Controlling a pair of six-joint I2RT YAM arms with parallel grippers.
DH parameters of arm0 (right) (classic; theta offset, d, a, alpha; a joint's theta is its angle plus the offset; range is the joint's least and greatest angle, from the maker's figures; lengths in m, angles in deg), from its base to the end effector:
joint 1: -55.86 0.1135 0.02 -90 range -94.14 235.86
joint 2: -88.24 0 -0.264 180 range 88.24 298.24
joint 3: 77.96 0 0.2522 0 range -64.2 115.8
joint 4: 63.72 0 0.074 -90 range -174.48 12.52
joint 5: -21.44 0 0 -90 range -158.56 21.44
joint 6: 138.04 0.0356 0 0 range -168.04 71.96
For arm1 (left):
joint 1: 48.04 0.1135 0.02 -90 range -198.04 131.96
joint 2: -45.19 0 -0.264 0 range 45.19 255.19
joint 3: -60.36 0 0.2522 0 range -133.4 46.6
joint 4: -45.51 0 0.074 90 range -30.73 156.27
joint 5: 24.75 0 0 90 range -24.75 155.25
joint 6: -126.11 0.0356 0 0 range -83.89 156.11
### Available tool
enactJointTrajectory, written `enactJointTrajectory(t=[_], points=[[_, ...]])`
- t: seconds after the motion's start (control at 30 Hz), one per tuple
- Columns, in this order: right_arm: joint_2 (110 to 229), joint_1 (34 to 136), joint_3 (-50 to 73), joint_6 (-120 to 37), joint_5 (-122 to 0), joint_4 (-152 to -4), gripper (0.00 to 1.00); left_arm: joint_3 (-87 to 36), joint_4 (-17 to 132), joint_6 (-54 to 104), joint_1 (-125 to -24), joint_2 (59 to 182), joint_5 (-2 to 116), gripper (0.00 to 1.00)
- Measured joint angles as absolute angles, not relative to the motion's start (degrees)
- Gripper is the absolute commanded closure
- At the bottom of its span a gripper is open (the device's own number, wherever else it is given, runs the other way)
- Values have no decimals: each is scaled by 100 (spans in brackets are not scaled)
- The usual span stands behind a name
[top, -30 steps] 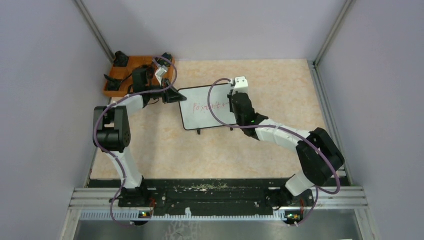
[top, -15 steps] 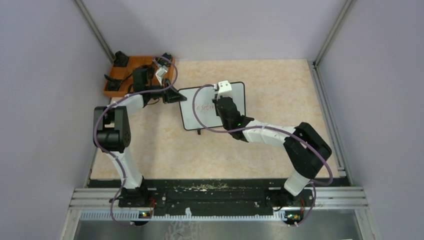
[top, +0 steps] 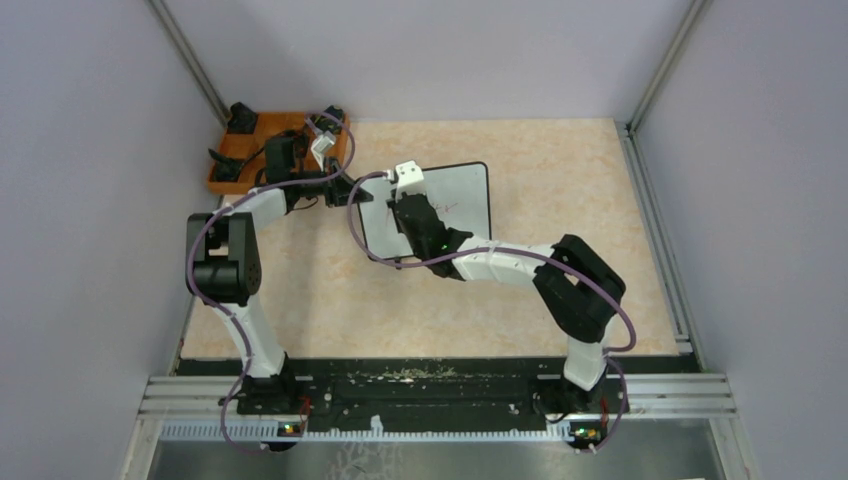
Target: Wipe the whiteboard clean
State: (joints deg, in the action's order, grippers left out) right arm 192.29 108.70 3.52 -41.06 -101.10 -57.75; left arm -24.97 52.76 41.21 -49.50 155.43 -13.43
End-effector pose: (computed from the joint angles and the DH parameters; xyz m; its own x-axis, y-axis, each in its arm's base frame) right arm 0.2669 0.3205 0.2431 -0.2151 -0.1142 -0.9699 -0.3368 0.9409 -0.0361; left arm 0.4076 -0.0453 0.2119 -0.4558 0.0291 -0.8896 0.8788 0.1732 -0.4446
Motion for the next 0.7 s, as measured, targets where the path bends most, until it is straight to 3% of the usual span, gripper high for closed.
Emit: enactJointTrajectory(t=[0.43,0.7], points=[[19482,11052,584,-4093,-10232,-5679,100,-2537,5438,4248,-4954,15530,-1338,100],[19296,11056,-11,-4034,-10499,-5257,100,-2561,5552,4384,-5015,15497,-1310,100]])
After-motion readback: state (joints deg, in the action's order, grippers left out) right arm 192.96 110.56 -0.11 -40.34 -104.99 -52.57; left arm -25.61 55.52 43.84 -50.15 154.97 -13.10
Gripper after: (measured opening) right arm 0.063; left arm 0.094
